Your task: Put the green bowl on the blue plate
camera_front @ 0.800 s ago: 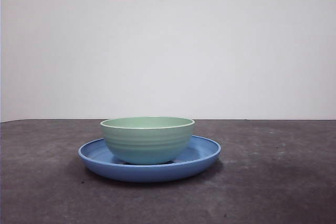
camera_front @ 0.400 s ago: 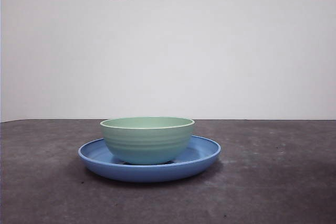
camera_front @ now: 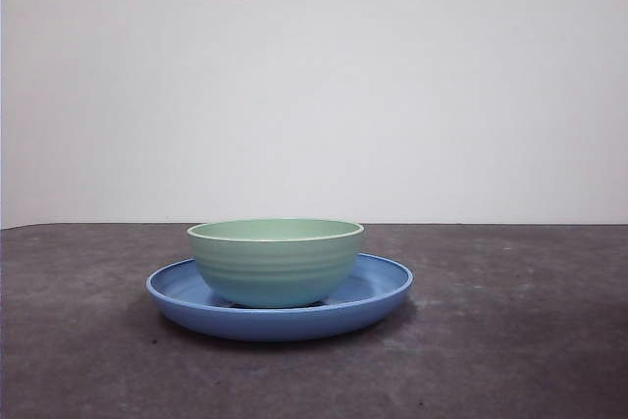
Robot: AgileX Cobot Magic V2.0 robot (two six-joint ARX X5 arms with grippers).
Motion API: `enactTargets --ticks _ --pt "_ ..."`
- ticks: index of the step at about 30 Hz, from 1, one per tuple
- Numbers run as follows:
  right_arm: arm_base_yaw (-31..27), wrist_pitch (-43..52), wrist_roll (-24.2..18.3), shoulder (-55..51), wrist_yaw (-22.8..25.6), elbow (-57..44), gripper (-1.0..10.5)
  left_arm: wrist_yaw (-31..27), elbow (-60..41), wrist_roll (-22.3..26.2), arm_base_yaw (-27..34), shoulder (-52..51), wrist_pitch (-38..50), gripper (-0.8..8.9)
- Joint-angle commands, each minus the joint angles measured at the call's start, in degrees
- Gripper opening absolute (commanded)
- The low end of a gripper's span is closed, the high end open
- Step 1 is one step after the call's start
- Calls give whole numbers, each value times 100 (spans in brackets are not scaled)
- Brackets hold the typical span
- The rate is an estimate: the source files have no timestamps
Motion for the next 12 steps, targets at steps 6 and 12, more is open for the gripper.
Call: enactTargets --ticks 6,12 --pt "17 -48 321 -9 0 -35 32 33 -109 52 2 -13 -68 19" --pt "20 -52 251 -9 -153 -35 32 33 -109 52 2 -13 -66 19"
